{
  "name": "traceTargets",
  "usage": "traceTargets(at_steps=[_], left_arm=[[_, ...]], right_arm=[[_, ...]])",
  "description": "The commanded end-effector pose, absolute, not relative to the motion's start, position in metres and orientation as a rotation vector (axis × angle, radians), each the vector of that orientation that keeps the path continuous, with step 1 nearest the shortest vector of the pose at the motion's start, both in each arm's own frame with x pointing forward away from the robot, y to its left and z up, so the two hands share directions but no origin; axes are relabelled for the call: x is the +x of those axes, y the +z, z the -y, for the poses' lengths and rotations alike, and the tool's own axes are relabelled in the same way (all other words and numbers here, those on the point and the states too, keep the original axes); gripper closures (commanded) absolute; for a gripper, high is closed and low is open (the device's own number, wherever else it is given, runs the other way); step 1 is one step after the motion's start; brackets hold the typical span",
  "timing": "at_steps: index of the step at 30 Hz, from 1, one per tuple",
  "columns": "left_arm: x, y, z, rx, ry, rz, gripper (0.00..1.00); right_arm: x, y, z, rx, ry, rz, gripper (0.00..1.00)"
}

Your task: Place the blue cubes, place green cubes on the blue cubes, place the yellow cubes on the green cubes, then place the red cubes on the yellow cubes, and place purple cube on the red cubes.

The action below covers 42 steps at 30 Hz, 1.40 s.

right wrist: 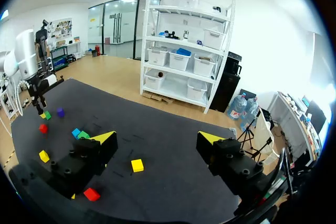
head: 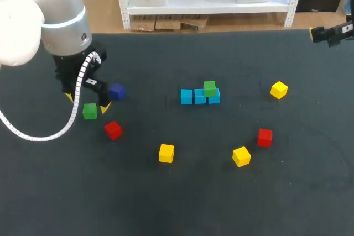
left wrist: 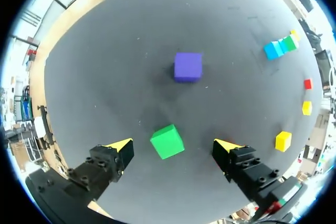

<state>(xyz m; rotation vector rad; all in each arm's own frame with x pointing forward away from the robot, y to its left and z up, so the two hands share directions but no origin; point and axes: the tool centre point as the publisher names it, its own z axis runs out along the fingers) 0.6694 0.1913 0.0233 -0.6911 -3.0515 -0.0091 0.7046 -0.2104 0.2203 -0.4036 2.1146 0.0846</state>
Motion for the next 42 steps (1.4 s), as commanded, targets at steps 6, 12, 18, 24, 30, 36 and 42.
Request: traceTargets(at_steps=[6,12,18,24,30,36,42], left_arm=[[0.67,0.015,-0.203,-0.625,0.025,3.083,0.0],[0.676,0.014,-0.195,-0.632,0.08,3.081,0.0],[0.681,0.01,-0.19,-0.655,0.093,3.05,0.0],[0.685,0.015,-0.206,-0.907,0.047,2.953,0.0],[0.683,0.025,-0.229,-1.199,0.002,2.798,0.0],[0.68,0.036,-0.228,-1.354,0.039,2.721,0.0],[0.672,0.033,-0.217,-1.506,0.084,2.608,0.0]], right_arm=[[0.706,0.216,0.211,-0.399,0.1,-2.063,0.0],[0.706,0.216,0.211,-0.399,0.1,-2.063,0.0],[0.706,0.216,0.211,-0.399,0.1,-2.063,0.0],[0.706,0.216,0.211,-0.399,0.1,-2.063,0.0],[0.706,0.216,0.211,-0.399,0.1,-2.063,0.0],[0.706,0.216,0.211,-0.399,0.1,-2.063,0.0],[0.706,0.216,0.211,-0.399,0.1,-2.063,0.0]])
